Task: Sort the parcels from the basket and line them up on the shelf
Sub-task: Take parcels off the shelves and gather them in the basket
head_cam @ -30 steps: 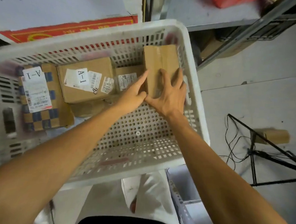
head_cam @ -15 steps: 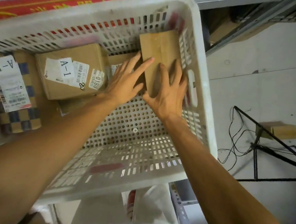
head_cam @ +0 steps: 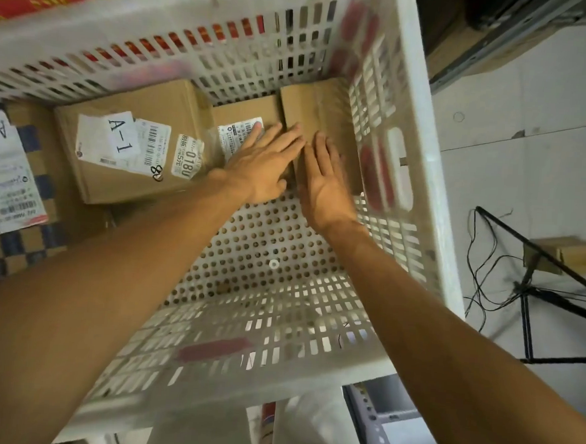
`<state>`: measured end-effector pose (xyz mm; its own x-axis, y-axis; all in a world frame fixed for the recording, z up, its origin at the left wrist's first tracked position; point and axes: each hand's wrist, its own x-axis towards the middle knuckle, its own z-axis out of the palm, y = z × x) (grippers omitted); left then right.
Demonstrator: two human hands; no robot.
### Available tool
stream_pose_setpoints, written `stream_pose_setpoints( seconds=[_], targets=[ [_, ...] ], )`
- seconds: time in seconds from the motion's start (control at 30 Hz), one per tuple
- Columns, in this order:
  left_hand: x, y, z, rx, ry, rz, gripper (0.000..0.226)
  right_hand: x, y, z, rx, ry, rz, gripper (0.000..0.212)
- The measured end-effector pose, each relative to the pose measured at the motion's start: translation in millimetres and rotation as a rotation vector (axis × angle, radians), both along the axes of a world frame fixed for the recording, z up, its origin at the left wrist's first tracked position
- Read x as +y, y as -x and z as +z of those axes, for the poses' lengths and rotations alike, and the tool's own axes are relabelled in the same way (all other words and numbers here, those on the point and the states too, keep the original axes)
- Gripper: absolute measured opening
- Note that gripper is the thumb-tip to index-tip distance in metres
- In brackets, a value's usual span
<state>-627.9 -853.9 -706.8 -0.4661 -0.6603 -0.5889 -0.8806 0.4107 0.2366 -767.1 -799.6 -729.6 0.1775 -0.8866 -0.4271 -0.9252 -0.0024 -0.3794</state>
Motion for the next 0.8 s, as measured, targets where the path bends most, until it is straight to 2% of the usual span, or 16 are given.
stream_pose_setpoints(
  seconds=[0.17, 0.33, 0.43, 0.63, 0.73, 0.8],
  targets=[
    [19.8, -5.2, 14.6, 0.097, -0.052, 0.19, 0.064, -3.4, -6.1, 15.5, 0.004, -0.066, -0.055, 0.076],
    [62.5, -30.3, 44.1, 0.197, -0.163, 0.245, 0.063, 8.8, -14.9, 64.7, -0.306, -0.132, -0.363, 0.067],
    [67.4, -51.9, 83.8, 0.294, -0.156, 0.352, 0.061, 27.6, -18.7, 108.6, -0.449, -0.301, -0.447, 0.078],
    [72.0, -114.2, 183.0, 0.351, -0.097, 0.412, 0.055, 48.7, -59.7, 207.5, -0.523, -0.269, -0.399, 0.077],
    [75.4, -154.3, 246.1, 0.369, -0.077, 0.407, 0.053, 44.6, -94.4, 259.6, -0.547, -0.251, -0.272, 0.088],
    [71.6, -184.1, 287.6, 0.347, -0.036, 0.422, 0.054, 29.6, -119.8, 294.7, -0.545, -0.183, -0.191, 0.083]
  ],
)
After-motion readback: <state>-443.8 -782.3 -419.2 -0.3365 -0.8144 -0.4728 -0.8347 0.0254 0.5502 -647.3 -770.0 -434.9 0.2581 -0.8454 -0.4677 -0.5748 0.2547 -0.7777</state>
